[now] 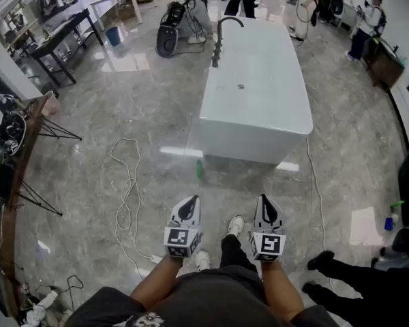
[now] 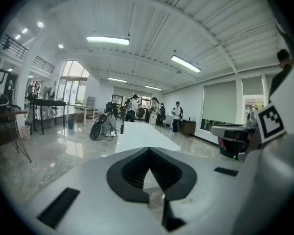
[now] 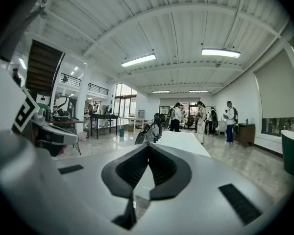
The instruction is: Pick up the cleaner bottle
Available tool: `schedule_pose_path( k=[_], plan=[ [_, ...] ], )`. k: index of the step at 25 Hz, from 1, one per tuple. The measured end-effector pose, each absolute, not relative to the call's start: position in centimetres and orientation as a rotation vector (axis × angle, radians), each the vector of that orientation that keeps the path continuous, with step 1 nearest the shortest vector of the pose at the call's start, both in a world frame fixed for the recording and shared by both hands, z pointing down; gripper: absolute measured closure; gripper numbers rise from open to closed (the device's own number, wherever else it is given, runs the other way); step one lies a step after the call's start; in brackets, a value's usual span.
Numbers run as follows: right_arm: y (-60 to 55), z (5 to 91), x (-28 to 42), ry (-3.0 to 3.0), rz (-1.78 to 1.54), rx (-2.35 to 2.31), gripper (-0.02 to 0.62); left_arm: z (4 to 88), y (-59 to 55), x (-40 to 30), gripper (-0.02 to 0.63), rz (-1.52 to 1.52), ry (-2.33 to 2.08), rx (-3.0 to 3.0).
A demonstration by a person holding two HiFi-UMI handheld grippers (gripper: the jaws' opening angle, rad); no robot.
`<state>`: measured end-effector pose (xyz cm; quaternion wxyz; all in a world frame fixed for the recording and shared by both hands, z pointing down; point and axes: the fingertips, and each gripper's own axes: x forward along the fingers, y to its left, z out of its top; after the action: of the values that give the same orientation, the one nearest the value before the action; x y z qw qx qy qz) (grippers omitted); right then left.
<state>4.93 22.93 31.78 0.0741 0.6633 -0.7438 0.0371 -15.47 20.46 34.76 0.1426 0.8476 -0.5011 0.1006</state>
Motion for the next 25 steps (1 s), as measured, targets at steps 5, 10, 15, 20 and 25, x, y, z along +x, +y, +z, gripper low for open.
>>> schedule_pose_path(
  k=[5,10,15,20,25],
  plan=[
    [16.0,31.8,9.1,-2.253,0.077,1.902,0.578,34.4,14.5,-12.0,0.6,0.293,-1.48,2.409],
    [9.4,32.8,11.3,-2.293,0.118,1.862,0.578,36.0,8.1,-10.8,0.6,0.33,-1.537,2.362],
    [4.4,34.2,12.5,-2.335,0.164,1.789,0.578,36.8,3.4,-9.2,0.6,0.397,-1.572,2.362],
    [-0.2,35.1,12.3,-2.355,0.181,1.752,0.578,38.1,-0.8,-8.3,0.6,0.405,-1.566,2.369],
    [-4.0,36.8,11.4,-2.334,0.202,1.74,0.578,39.4,-4.6,-8.3,0.6,0.434,-1.541,2.365]
  ],
)
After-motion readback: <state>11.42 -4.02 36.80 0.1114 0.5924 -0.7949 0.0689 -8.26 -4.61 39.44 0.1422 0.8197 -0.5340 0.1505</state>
